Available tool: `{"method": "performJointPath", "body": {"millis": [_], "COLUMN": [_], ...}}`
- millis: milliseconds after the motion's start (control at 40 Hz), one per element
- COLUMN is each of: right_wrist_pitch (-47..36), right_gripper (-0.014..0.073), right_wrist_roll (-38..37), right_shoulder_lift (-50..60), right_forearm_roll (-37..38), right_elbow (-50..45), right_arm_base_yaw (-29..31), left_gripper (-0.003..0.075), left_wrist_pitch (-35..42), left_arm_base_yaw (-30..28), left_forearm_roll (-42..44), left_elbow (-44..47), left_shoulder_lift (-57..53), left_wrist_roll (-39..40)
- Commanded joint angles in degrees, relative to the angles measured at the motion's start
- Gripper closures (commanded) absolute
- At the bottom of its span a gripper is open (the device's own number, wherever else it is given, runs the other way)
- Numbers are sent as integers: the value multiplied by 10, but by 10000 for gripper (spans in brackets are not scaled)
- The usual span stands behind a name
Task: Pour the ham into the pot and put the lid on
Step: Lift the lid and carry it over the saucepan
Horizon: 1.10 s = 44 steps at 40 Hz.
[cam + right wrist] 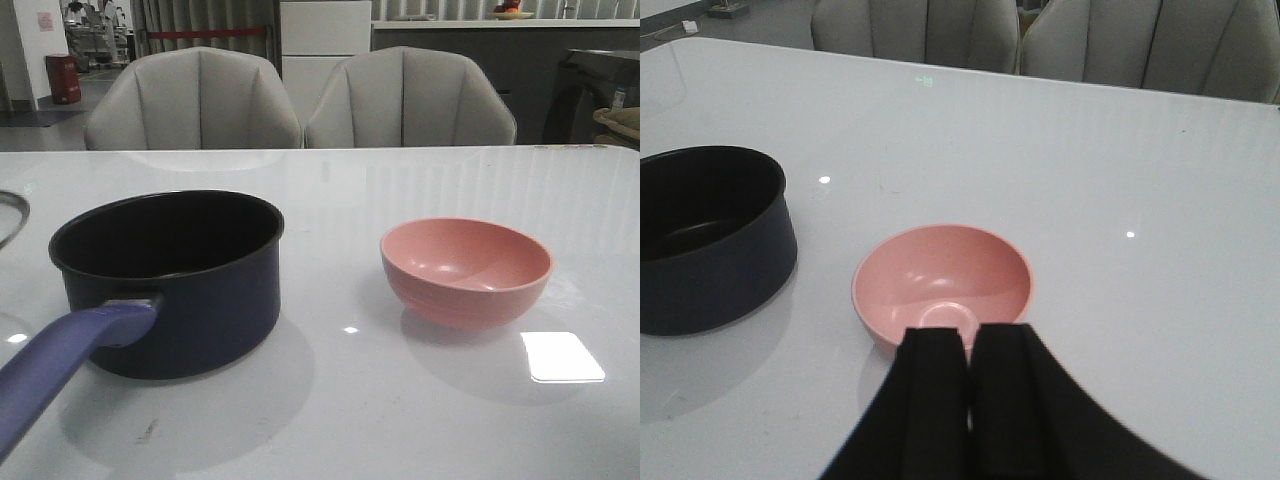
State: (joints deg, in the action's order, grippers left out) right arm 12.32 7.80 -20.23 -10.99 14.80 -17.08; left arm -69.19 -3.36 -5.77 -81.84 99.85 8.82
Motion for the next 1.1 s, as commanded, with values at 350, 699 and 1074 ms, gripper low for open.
{"method": "performJointPath", "body": {"millis": [350,699,1074], "right_wrist_pitch": [-42,-42,-42], "right_gripper": [441,441,441], "right_wrist_roll": [5,5,5], "right_shoulder_lift": [-2,-2,-2], "right_forearm_roll": [-1,-1,-1], "right_elbow": [17,17,17], "right_arm_base_yaw": [0,0,0], "left_gripper": [494,494,489], "left_wrist_pitch": [-22,-25,-45], "left_arm_base_yaw": [160,252,274], "left_forearm_roll": [-19,-10,-12], "left_elbow": [-109,-132,-150], "left_shoulder_lift": [-57,1,46], "left_wrist_roll": [-28,-28,-28]}}
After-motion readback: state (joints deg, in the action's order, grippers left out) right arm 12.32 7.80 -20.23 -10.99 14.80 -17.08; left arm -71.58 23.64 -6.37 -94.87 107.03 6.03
